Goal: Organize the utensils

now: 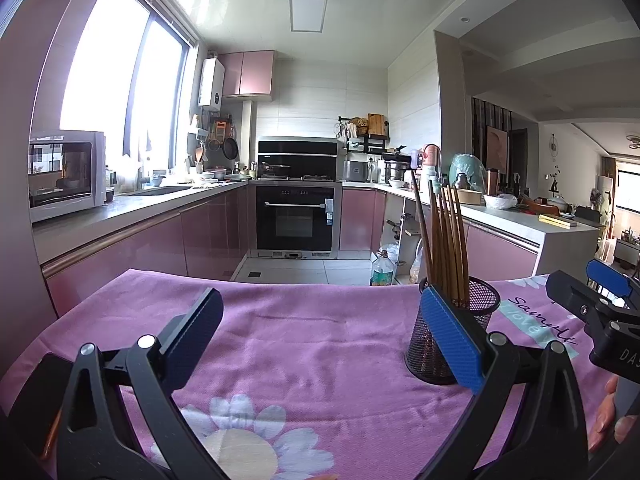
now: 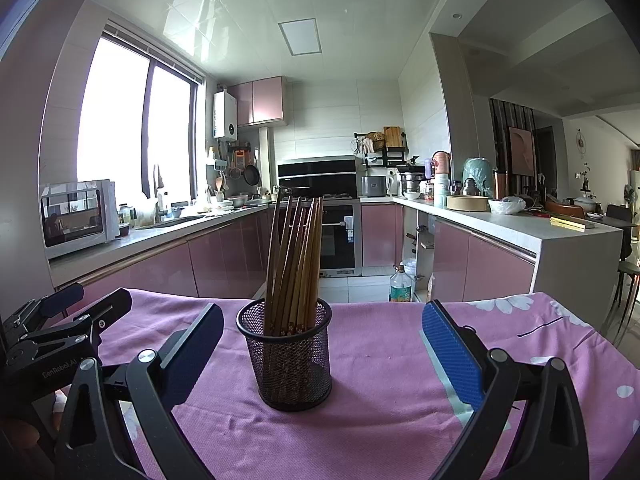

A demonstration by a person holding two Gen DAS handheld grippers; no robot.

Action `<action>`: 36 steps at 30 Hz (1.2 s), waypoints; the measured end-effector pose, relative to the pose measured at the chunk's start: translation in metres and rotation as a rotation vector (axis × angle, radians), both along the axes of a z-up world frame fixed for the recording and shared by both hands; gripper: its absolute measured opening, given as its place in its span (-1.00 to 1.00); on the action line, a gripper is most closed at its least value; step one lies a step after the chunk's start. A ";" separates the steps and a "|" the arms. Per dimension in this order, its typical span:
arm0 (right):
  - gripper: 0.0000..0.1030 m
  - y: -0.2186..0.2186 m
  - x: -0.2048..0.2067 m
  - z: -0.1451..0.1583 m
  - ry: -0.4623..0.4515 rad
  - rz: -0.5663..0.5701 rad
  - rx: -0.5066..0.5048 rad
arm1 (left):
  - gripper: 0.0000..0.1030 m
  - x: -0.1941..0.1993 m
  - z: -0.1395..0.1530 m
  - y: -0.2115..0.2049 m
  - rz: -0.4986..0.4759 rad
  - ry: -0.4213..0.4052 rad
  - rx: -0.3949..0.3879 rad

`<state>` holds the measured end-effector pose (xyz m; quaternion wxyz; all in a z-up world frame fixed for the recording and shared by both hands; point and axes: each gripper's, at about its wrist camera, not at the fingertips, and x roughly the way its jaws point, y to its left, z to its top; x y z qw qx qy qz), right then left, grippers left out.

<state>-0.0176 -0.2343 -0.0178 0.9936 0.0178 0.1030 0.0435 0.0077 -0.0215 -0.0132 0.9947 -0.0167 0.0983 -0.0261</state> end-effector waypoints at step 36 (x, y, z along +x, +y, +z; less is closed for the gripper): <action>0.87 -0.001 0.001 0.000 -0.001 -0.004 0.005 | 0.89 -0.001 0.002 0.000 -0.002 0.005 -0.002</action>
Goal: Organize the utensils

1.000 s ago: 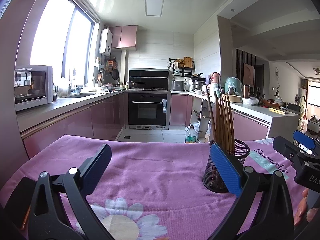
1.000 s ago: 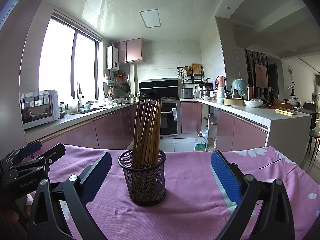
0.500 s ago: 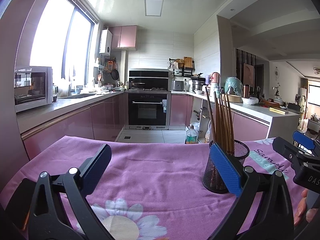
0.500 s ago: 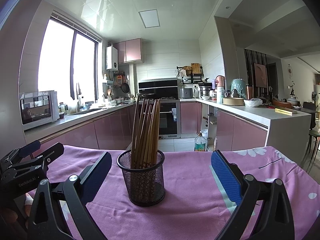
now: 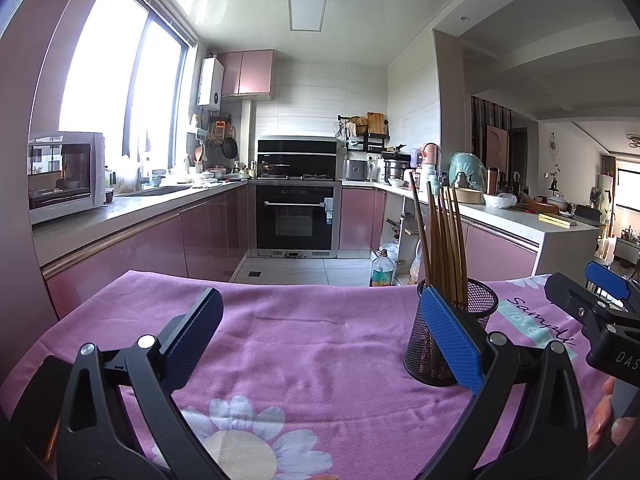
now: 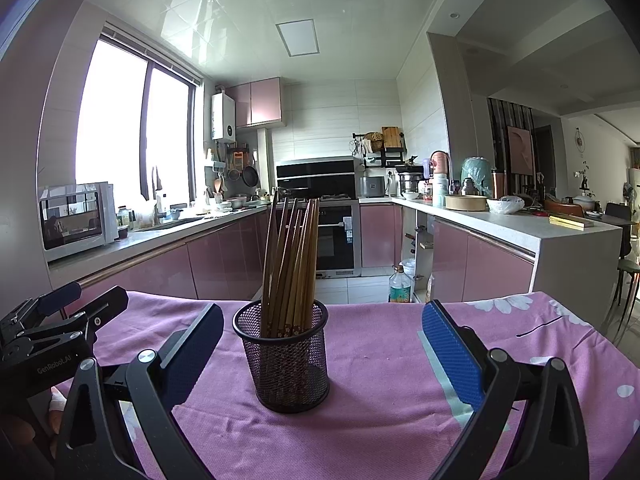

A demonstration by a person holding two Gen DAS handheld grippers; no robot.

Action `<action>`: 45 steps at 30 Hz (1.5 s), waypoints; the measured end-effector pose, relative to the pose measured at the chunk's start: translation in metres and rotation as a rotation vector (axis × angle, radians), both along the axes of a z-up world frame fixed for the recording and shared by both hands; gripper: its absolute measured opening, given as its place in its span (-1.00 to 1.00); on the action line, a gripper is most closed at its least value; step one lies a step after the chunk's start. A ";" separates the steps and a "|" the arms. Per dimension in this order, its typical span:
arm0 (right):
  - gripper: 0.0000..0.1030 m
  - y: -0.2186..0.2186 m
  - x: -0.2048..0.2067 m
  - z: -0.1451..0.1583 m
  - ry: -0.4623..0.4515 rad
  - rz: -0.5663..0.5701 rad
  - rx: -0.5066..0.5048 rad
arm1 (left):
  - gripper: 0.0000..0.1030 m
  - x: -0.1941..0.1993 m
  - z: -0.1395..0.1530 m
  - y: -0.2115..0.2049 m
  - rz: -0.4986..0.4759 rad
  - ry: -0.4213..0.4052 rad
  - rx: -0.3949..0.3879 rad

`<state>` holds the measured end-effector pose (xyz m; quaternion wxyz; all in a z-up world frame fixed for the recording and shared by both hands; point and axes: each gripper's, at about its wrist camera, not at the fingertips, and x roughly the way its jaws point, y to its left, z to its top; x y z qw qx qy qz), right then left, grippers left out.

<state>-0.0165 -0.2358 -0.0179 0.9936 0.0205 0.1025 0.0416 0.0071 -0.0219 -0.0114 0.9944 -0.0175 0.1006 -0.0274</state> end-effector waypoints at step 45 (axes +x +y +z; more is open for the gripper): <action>0.87 0.001 0.002 -0.003 0.005 0.018 -0.011 | 0.89 -0.005 0.000 -0.001 -0.008 0.001 0.031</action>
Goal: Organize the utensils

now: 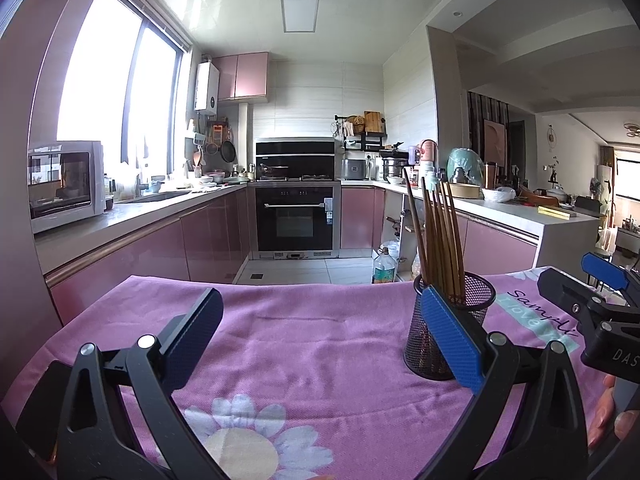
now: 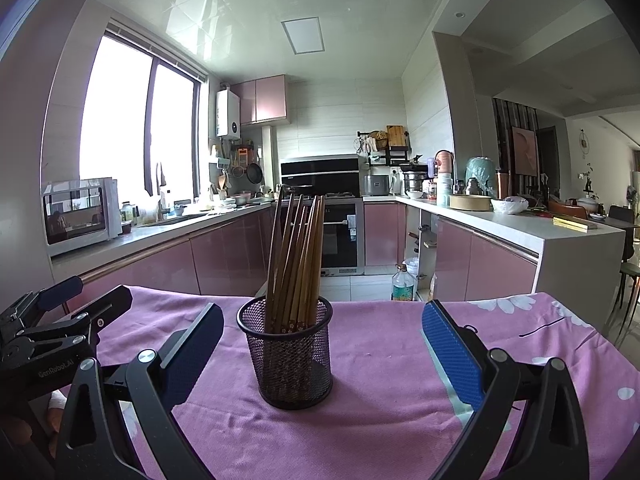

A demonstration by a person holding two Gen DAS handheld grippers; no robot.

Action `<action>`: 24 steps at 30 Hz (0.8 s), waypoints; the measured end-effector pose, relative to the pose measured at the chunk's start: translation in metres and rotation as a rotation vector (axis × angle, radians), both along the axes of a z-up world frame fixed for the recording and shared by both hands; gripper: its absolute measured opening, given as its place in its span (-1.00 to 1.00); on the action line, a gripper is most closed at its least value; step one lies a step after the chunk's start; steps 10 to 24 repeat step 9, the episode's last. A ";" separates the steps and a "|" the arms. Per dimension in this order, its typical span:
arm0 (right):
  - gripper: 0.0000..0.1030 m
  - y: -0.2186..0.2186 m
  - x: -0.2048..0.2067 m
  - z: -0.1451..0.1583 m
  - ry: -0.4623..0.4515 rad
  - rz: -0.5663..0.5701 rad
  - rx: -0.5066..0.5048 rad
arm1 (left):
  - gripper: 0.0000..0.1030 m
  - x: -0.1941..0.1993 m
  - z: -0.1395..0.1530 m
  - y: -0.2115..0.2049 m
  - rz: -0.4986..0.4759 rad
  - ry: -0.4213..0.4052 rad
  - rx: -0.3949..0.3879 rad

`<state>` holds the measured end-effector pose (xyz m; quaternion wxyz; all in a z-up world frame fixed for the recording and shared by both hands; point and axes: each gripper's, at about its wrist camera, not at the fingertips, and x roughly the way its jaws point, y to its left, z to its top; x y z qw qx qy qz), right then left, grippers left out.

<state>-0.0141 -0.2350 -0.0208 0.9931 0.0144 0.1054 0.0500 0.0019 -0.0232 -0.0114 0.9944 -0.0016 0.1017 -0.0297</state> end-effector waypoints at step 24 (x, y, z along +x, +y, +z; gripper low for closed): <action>0.87 -0.021 0.022 -0.010 0.159 -0.018 -0.059 | 0.89 0.021 -0.015 0.012 0.013 0.156 0.003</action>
